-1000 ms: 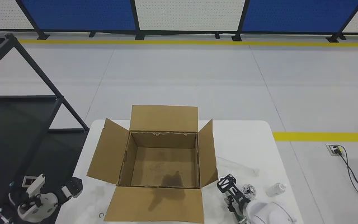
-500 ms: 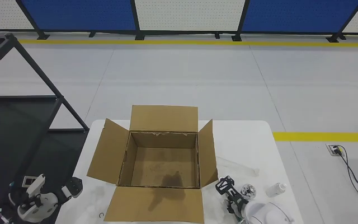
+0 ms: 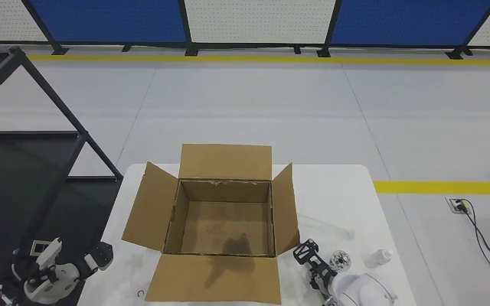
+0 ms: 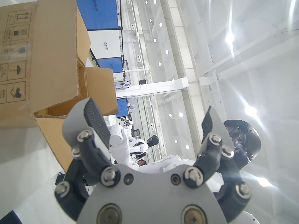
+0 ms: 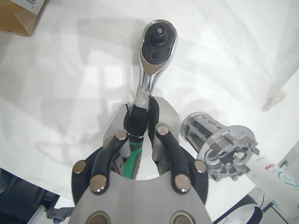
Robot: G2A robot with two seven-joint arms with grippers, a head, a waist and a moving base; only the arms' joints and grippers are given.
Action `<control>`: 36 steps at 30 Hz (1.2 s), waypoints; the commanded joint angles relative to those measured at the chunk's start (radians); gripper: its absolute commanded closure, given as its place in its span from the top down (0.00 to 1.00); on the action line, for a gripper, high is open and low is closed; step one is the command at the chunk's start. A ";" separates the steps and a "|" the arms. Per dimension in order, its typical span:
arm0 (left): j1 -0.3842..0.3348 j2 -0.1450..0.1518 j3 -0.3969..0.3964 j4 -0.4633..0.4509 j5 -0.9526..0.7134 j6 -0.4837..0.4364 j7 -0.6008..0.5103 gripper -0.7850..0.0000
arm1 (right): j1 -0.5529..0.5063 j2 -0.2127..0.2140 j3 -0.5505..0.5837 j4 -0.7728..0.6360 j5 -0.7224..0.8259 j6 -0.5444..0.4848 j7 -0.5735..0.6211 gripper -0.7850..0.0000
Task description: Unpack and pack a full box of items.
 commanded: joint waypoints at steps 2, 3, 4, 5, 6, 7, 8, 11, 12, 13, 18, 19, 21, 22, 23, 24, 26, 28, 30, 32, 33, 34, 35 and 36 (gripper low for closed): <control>0.000 0.000 0.000 0.000 0.000 0.000 0.000 1.00 | -0.006 0.001 0.007 -0.018 0.002 0.002 -0.002 0.00; 0.000 0.000 0.000 0.000 0.000 0.000 0.000 1.00 | -0.010 0.001 0.009 -0.025 0.001 0.002 -0.001 0.00; 0.000 0.000 0.000 0.000 0.000 0.000 0.000 1.00 | -0.012 0.001 0.012 -0.034 0.002 0.001 -0.002 0.00; 0.000 0.000 0.000 0.000 0.000 0.000 0.000 1.00 | -0.016 0.002 0.016 -0.043 0.003 0.000 -0.004 0.00; 0.000 0.000 0.000 0.000 0.000 0.000 0.000 1.00 | -0.021 0.002 0.023 -0.055 0.009 0.000 -0.008 0.00; 0.000 0.000 0.000 0.000 0.000 0.000 0.000 1.00 | -0.027 0.004 0.032 -0.069 0.017 -0.002 -0.011 0.00; 0.000 0.000 0.000 0.000 0.000 0.000 0.000 1.00 | -0.035 0.005 0.043 -0.084 0.025 -0.004 -0.012 0.00; 0.000 0.000 0.000 0.000 0.000 0.000 0.000 1.00 | -0.071 0.011 0.091 -0.157 0.062 -0.018 -0.010 0.00; 0.000 0.000 0.000 0.000 0.000 0.000 0.000 1.00 | -0.087 0.014 0.113 -0.187 0.075 -0.022 -0.010 0.00; 0.000 0.000 0.000 0.000 0.000 0.000 0.000 1.00 | -0.104 0.017 0.136 -0.221 0.088 -0.027 -0.010 0.00; 0.000 0.000 0.000 0.000 0.000 0.000 0.000 1.00 | -0.198 0.029 0.258 -0.387 0.173 -0.034 -0.020 0.00; 0.000 0.000 0.000 0.000 0.000 0.000 0.000 1.00 | -0.214 0.031 0.284 -0.422 0.180 -0.035 -0.019 0.00; 0.000 0.000 0.000 0.000 0.000 0.000 0.000 1.00 | -0.245 0.035 0.325 -0.482 0.199 -0.034 -0.016 0.00; 0.000 0.000 0.000 0.000 0.000 0.000 0.000 1.00 | -0.257 0.036 0.343 -0.505 0.209 -0.036 -0.017 0.00; 0.000 0.000 0.000 0.000 0.000 0.000 0.000 1.00 | -0.268 0.037 0.360 -0.530 0.222 -0.037 -0.019 0.00; 0.000 0.000 0.000 0.000 0.000 0.000 0.000 1.00 | -0.276 0.038 0.378 -0.554 0.230 -0.032 -0.019 0.00; 0.000 0.000 0.000 0.000 0.000 0.000 0.000 1.00 | -0.290 0.040 0.406 -0.597 0.247 -0.029 -0.020 0.00; 0.000 0.000 0.000 0.000 0.000 0.000 0.000 1.00 | -0.295 0.041 0.426 -0.627 0.252 -0.021 -0.014 0.00; 0.000 0.000 0.000 0.000 0.000 0.000 0.000 1.00 | -0.286 0.042 0.434 -0.627 0.260 -0.016 -0.015 0.00; 0.000 0.000 0.000 0.000 0.000 0.000 0.000 1.00 | -0.274 0.042 0.438 -0.627 0.275 -0.001 -0.022 0.00; 0.000 0.000 0.000 0.000 0.000 0.000 0.000 1.00 | -0.268 0.042 0.438 -0.627 0.284 0.005 -0.026 0.00; 0.000 0.000 0.000 0.000 0.000 0.000 0.000 1.00 | -0.260 0.042 0.439 -0.627 0.290 0.013 -0.031 0.00; 0.000 0.000 0.000 0.000 0.000 0.000 0.000 1.00 | -0.252 0.042 0.437 -0.627 0.299 0.017 -0.038 0.00; 0.000 0.000 0.000 0.000 0.000 0.000 0.000 1.00 | -0.243 0.042 0.433 -0.627 0.312 0.019 -0.045 0.00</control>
